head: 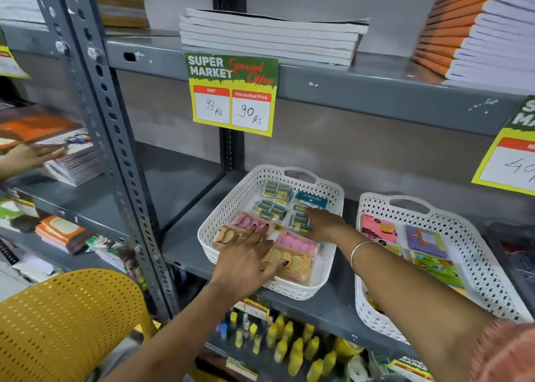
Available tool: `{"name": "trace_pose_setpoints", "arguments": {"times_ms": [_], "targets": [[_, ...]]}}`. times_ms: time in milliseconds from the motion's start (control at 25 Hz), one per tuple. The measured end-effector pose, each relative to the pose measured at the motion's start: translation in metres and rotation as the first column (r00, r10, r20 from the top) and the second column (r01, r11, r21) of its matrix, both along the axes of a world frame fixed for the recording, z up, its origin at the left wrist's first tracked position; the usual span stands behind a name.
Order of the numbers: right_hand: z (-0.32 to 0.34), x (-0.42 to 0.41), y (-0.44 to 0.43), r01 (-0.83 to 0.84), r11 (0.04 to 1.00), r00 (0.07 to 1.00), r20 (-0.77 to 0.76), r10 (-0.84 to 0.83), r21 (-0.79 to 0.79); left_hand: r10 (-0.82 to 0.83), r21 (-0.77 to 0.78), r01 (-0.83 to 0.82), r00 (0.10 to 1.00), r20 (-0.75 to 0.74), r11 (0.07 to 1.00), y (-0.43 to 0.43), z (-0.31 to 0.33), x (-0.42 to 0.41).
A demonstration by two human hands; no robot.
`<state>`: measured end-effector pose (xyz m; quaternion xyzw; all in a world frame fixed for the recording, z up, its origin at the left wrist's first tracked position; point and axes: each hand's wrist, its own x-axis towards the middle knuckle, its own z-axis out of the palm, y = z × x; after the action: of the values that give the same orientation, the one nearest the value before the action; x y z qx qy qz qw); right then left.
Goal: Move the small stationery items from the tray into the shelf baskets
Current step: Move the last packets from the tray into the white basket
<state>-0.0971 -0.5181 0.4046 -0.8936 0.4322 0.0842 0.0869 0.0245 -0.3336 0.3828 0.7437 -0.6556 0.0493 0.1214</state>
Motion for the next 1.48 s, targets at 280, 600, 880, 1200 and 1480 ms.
{"name": "trace_pose_setpoints", "arguments": {"times_ms": [280,600,880,1200,1480], "targets": [[0.001,0.001,-0.003,0.032,0.999,0.993,0.111,-0.031,-0.006,0.015,-0.048,-0.017,0.999,-0.032,0.999,-0.001,-0.003,0.002],[0.062,0.063,0.071,-0.156,0.959,0.775,0.574,0.267,-0.236,0.084,-0.266,-0.112,0.99,-0.116,0.957,0.044,-0.025,0.023],[0.018,0.133,0.205,-0.492,0.826,0.449,0.733,0.51,-0.273,0.553,-0.043,-0.575,0.802,-0.225,0.817,0.191,-0.144,0.07],[-0.227,0.201,0.291,-0.754,0.652,0.62,0.423,0.661,0.086,0.794,0.424,-0.679,0.573,-0.205,0.6,0.326,-0.314,0.037],[-0.388,0.236,0.359,-0.798,0.504,0.56,0.095,0.823,0.33,0.812,0.544,-0.632,0.555,-0.179,0.552,0.356,-0.401,-0.012]]}}
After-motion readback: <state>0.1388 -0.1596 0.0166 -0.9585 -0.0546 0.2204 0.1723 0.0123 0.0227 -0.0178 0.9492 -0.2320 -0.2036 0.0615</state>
